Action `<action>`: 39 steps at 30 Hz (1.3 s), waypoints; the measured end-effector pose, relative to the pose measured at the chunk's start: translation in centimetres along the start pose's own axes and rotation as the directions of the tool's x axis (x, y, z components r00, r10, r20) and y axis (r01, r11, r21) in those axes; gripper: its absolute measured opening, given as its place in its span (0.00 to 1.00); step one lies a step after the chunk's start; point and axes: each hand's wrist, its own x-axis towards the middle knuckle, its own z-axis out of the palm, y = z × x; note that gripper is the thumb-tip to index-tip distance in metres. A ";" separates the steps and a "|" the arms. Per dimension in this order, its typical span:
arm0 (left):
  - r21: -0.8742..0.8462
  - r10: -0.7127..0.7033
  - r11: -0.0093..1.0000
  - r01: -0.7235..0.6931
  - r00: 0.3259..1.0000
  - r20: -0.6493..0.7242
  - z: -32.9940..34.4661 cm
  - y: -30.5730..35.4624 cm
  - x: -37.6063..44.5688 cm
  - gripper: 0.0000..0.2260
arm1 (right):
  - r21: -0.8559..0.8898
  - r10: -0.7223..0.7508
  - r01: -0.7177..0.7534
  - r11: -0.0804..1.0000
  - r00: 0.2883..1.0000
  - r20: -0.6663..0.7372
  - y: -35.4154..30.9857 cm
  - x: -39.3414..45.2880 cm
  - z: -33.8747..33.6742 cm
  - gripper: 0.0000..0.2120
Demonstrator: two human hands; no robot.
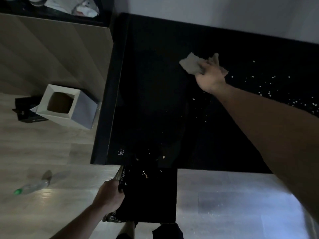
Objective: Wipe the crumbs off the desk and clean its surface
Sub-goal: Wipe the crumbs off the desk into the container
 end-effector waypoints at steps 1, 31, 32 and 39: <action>0.002 -0.011 1.000 0.011 1.000 -0.004 0.1 0.3 0.0 0.11 | -0.054 0.029 -0.029 0.998 0.999 0.013 0.1 0.5 0.5 0.31; 0.023 0.001 1.000 -0.001 1.000 -0.003 1.2 0.3 -2.2 0.13 | 0.146 -0.328 0.327 0.934 0.945 -0.016 -5.3 -11.1 6.4 0.23; 0.022 0.007 1.000 -0.007 1.000 -0.003 1.3 0.0 -2.1 0.12 | 0.096 -0.326 0.326 0.941 0.945 -0.014 -5.1 -11.8 7.3 0.23; 0.006 0.028 1.000 -0.028 1.000 -0.011 1.2 -0.9 -1.5 0.11 | 0.173 -0.485 0.494 0.852 0.870 -0.092 -3.6 -22.4 10.1 0.20</action>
